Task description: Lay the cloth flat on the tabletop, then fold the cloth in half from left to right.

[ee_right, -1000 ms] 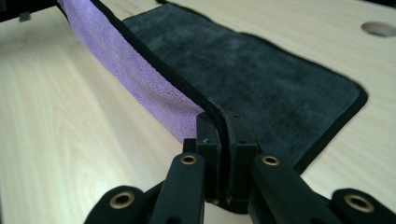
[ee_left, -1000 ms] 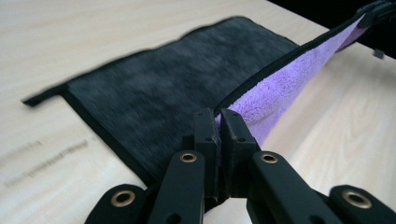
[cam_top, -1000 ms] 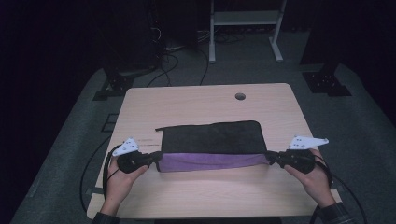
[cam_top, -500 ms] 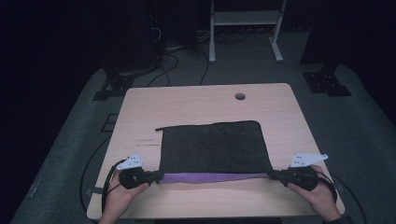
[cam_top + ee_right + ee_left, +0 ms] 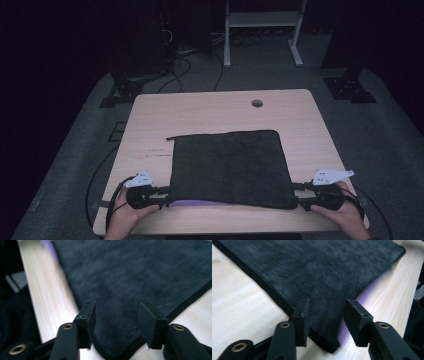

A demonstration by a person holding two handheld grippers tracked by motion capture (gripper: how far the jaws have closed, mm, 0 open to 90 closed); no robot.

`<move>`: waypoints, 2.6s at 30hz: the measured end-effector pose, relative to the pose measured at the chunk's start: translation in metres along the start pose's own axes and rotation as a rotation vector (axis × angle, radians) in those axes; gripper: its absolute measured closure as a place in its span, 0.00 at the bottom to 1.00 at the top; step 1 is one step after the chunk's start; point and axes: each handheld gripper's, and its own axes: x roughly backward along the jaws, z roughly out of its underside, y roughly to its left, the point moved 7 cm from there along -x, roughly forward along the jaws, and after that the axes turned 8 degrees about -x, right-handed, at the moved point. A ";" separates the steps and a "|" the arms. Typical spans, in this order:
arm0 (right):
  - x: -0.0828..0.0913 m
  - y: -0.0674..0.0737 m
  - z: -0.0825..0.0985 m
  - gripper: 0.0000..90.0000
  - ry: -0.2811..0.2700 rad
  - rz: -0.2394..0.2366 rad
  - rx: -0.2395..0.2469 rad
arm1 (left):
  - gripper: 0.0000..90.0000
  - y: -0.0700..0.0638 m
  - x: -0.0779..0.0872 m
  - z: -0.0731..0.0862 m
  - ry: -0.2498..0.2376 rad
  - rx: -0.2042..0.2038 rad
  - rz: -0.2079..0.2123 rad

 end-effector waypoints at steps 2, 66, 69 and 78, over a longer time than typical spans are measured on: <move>0.003 -0.007 -0.004 0.49 -0.037 0.041 -0.013 | 0.56 0.005 0.003 -0.002 -0.014 0.007 -0.016; -0.019 -0.124 -0.006 0.24 0.006 0.448 -0.182 | 0.90 0.072 -0.065 -0.026 0.048 0.091 -0.352; -0.019 -0.124 -0.006 0.24 0.006 0.448 -0.182 | 0.94 0.071 -0.065 -0.027 0.051 0.092 -0.352; -0.019 -0.124 -0.006 0.23 0.008 0.447 -0.180 | 0.96 0.073 -0.064 -0.027 0.061 0.115 -0.326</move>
